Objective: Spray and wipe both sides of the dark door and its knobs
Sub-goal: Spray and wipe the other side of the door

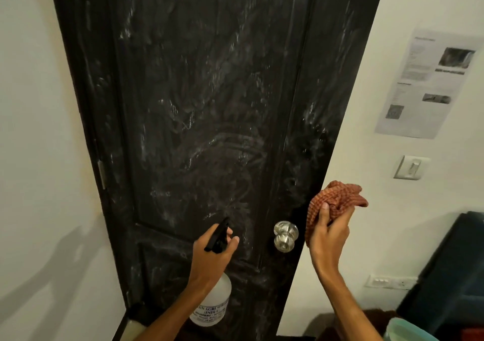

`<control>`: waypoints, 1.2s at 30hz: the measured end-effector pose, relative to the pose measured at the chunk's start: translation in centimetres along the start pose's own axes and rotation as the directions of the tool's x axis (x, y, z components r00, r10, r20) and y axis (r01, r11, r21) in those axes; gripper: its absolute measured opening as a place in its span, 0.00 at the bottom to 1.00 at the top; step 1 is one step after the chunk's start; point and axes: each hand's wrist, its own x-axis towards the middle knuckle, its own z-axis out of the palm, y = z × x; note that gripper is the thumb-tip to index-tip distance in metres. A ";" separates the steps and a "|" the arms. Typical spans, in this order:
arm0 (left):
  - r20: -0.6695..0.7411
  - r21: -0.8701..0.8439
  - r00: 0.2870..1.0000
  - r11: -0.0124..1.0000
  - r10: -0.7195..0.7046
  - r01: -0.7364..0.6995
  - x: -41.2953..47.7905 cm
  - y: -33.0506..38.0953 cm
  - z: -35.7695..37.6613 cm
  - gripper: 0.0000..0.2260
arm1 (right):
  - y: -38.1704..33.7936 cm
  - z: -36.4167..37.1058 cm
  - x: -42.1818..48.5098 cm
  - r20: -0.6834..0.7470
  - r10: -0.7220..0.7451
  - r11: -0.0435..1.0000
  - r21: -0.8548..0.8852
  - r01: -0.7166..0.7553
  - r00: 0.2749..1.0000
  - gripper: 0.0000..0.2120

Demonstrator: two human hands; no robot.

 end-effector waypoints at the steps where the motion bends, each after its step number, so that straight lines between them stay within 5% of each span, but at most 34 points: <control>1: -0.013 -0.003 1.000 1.000 0.027 -0.027 1.2 0.5 0.4 0.06 | -0.7 0.7 0.7 0.014 -0.056 0.998 0.001 0.056 0.998 0.22; 9: -0.010 -0.010 0.991 0.991 0.137 -0.137 6.8 3.8 2.4 0.10 | -2.4 4.3 4.3 0.088 -0.301 0.953 0.032 0.300 0.949 0.29; 25: 0.144 -0.053 0.989 0.998 0.041 -0.033 11.3 0.0 -3.6 0.08 | -1.2 10.6 0.1 -0.031 -0.084 0.992 -0.102 0.080 0.996 0.30; 36: 0.203 -0.053 0.974 0.994 0.102 -0.093 16.4 1.9 -7.1 0.09 | -4.1 15.4 0.2 -0.039 -0.234 0.959 -0.173 0.224 0.971 0.31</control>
